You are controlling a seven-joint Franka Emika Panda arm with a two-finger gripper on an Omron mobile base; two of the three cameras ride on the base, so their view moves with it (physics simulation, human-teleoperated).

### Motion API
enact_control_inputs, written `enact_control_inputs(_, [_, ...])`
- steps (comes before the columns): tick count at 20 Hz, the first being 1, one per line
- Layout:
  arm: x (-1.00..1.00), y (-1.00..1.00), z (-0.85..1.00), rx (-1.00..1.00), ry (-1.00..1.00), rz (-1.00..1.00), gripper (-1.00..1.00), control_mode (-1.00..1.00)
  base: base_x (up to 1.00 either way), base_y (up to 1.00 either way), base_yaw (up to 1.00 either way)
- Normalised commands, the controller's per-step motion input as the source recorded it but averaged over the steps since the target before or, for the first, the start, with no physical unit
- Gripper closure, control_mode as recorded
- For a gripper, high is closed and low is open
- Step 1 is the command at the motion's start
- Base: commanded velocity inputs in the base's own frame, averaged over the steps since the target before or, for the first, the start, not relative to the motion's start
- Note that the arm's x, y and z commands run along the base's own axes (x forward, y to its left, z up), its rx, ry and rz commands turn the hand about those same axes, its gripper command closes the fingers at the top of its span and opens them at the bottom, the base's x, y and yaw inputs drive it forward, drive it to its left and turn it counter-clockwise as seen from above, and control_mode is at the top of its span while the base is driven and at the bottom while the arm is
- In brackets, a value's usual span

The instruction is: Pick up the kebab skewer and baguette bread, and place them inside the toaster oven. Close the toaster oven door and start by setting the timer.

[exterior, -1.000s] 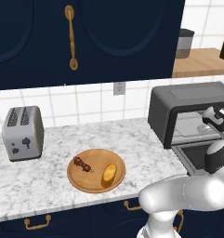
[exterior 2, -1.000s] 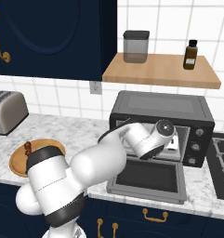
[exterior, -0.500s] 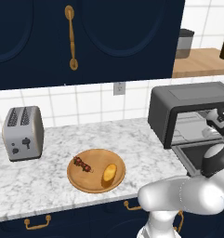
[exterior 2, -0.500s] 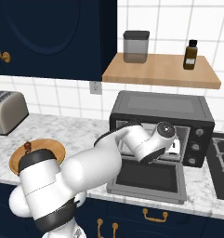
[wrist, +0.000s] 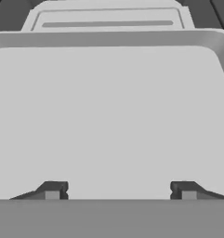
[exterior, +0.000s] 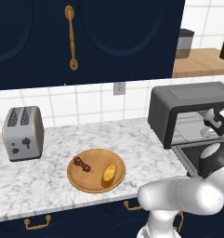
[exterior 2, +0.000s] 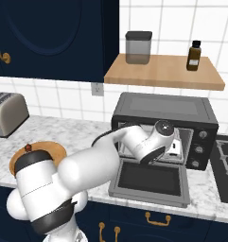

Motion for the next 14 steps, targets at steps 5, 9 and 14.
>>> enact_control_inputs(5, [-0.33,-0.01,0.19,0.00,-0.01,0.00,-1.00,-1.00,0.00,0.00,0.00])
enact_control_inputs(9, [-0.57,0.00,0.43,0.00,-0.01,-0.03,-1.00,-1.00,0.00,0.00,0.00])
enact_control_inputs(14, [-0.47,0.02,0.43,0.00,-0.01,-0.01,-1.00,-1.00,0.00,0.00,0.00])
